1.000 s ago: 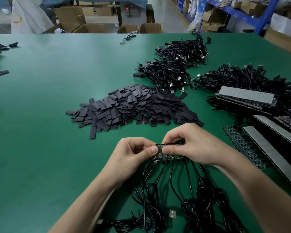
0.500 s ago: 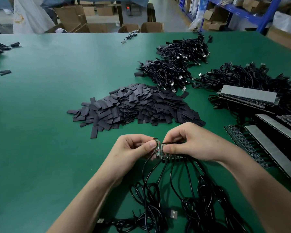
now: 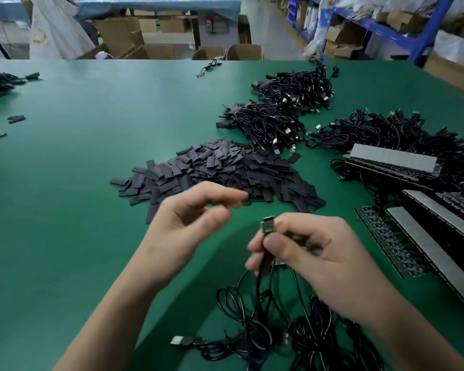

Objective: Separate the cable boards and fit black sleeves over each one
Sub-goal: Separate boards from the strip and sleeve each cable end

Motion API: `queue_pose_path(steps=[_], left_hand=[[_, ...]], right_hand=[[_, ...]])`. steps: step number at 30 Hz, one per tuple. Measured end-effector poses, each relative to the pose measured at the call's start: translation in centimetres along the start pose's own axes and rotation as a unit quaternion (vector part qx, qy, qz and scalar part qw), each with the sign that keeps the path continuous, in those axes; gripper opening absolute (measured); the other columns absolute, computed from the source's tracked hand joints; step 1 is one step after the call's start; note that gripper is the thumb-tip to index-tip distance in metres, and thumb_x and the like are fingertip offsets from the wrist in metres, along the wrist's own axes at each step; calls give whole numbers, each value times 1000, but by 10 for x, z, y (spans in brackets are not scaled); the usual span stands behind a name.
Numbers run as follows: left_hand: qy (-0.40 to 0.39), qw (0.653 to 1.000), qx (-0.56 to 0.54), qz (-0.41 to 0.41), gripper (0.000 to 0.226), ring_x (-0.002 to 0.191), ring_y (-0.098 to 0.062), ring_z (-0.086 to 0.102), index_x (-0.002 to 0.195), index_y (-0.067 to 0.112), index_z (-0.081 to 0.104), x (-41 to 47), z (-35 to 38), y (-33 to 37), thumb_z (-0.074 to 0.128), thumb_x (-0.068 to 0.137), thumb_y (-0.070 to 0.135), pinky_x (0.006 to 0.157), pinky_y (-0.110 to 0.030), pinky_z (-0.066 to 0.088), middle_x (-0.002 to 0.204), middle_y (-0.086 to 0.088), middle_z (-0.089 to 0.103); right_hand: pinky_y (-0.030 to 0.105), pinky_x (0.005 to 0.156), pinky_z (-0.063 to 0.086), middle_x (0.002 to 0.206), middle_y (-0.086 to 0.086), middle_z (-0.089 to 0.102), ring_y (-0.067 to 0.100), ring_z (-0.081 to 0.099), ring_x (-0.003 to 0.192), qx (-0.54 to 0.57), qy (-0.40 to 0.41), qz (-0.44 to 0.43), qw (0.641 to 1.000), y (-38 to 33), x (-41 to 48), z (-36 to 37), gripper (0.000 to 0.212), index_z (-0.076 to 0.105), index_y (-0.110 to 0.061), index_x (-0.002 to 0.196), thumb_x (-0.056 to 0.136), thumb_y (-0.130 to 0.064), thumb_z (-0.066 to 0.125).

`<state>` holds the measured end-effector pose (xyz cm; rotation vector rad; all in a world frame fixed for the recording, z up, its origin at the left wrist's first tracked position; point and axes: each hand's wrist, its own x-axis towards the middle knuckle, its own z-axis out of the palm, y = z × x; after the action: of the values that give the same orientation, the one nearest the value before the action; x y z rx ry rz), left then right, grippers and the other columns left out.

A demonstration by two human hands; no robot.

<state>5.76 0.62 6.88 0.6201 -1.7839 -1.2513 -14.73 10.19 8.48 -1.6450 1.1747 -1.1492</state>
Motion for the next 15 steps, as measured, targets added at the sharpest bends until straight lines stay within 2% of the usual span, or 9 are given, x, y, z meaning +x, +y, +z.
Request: queue_pose_path(steps=[1,3,5,7,9,11,15], left_hand=[[39,998,40,-24,19,90,-6,65,107,27,77,4,-8,-3,63,97,36,79,-16,48,96,8,74],[121,976,159,-89,13,88,-6,69,106,28,77,13,-25,-14,66,99,30,81,-23,53,92,9,76],[151,938,278,-145,13,88,-10,70,107,24,76,21,-34,-25,70,95,24,87,-36,57,90,11,75],[145,928,303,-158,14,86,-12,69,108,23,75,26,-34,-30,71,95,21,86,-36,57,88,12,73],[88,955,245,-142,13,84,-13,69,106,28,75,28,-28,-29,67,98,23,76,-28,53,87,9,74],[-25,980,155,-122,16,87,-12,69,109,31,75,25,-17,-25,60,103,28,73,-22,50,94,6,76],[-197,977,4,-86,27,97,-15,68,116,32,73,9,-2,-19,56,102,46,81,-26,51,105,0,75]], right_hand=[[30,83,62,92,-7,80,19,77,88,23,17,-17,999,-6,-3,-1,20,76,-31,101,99,-43,61],[33,75,63,89,-2,79,21,77,79,70,64,-64,993,-17,-8,-2,22,76,-27,102,100,-41,60],[33,65,62,86,0,78,20,76,69,89,121,-114,982,-28,-9,0,22,76,-25,102,102,-38,58],[34,60,62,87,-1,79,18,76,66,75,158,-131,976,-37,-7,5,21,75,-24,101,102,-35,57],[32,61,62,89,-2,79,17,77,69,52,182,-130,973,-43,-4,8,18,75,-23,101,101,-30,58],[30,62,62,90,-4,79,16,77,72,22,225,-139,964,-49,-2,7,17,73,-23,103,102,-27,57],[28,60,61,93,-7,79,15,78,76,-45,263,-161,950,-57,2,0,15,72,-26,108,104,-26,57]])
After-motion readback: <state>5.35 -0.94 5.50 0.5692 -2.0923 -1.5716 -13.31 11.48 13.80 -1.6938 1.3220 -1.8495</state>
